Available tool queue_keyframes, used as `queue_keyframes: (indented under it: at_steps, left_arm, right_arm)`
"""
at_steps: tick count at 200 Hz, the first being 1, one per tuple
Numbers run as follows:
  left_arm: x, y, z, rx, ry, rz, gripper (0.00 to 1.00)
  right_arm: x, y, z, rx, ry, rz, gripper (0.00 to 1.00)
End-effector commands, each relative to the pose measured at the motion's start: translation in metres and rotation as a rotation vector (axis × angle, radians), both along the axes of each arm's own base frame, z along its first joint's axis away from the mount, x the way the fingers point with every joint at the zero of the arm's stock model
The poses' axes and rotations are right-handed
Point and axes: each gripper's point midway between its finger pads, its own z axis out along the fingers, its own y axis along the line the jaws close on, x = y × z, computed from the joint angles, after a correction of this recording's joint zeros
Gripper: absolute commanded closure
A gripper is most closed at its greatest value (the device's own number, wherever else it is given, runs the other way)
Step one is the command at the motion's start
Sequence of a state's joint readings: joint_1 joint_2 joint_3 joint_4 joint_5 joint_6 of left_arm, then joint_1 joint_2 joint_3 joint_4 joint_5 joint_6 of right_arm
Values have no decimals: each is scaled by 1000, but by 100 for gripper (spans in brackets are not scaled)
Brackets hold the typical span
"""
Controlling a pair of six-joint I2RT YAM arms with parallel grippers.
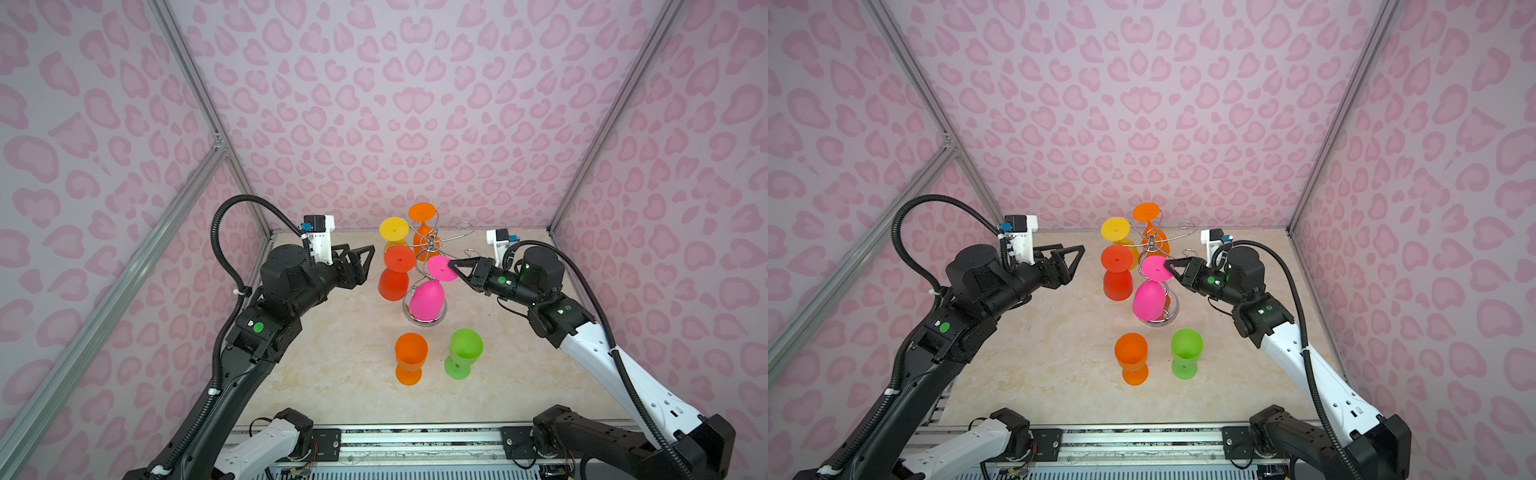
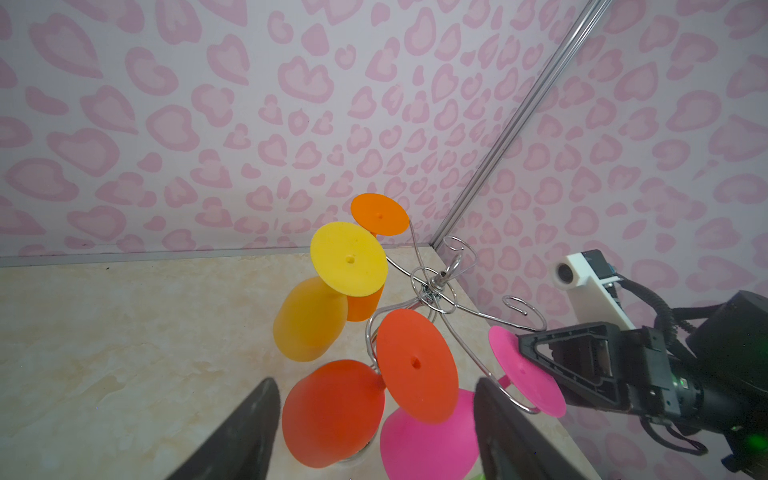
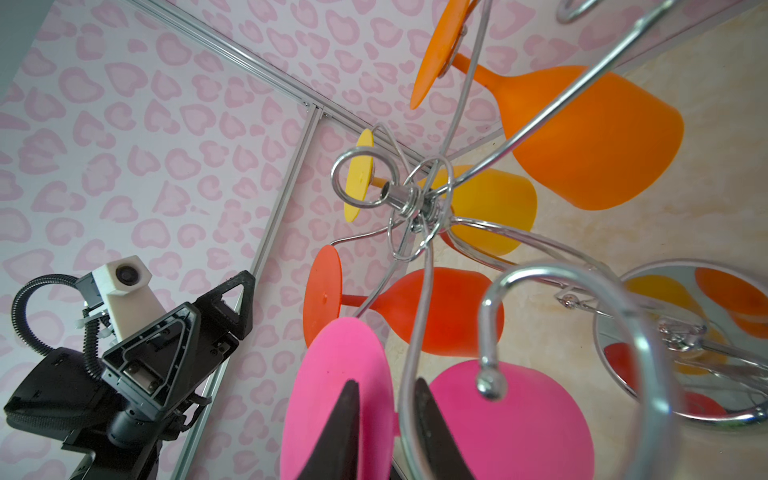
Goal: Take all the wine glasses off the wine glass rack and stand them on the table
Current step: 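Close the right gripper on the magenta glass's foot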
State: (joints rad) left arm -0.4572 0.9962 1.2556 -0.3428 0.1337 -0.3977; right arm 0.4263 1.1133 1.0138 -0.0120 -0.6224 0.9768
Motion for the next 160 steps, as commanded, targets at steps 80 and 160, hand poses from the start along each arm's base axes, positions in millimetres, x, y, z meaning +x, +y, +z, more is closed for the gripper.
queue_keyframes:
  at_steps: [80, 160]
  left_arm:
    - [1, 1, 5, -12, -31, 0, 25]
    - [0, 0, 2, -7, -26, -4, 25]
  right_arm:
    - [-10, -3, 22, 44, -64, 5, 89]
    - [-13, 0, 35, 99, -73, 28, 97]
